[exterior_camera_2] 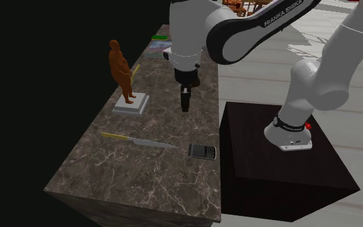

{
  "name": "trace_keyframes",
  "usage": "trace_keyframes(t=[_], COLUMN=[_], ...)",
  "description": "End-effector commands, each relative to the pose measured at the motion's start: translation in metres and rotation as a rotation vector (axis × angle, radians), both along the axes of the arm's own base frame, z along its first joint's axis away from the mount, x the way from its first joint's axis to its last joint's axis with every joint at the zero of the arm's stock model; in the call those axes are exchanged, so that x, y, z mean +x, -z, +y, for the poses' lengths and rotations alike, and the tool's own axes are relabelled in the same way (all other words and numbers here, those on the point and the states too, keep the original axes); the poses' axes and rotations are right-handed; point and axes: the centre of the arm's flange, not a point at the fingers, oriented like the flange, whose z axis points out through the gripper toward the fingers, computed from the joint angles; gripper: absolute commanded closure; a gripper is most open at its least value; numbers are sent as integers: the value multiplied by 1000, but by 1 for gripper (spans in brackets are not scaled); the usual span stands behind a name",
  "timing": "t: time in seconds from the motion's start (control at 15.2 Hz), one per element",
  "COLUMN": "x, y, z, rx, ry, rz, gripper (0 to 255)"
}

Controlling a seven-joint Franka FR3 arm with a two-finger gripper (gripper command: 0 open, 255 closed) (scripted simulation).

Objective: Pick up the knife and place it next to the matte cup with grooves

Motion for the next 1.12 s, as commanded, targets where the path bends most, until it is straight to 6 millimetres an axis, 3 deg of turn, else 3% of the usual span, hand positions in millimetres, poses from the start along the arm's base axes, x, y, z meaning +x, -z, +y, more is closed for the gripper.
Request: trace_keyframes(t=[0.0,1.06], x=[20,182], y=[13,111], z=[14,92], rx=[7,51], ry=[9,77], rz=[-5,-37], gripper=[0,0])
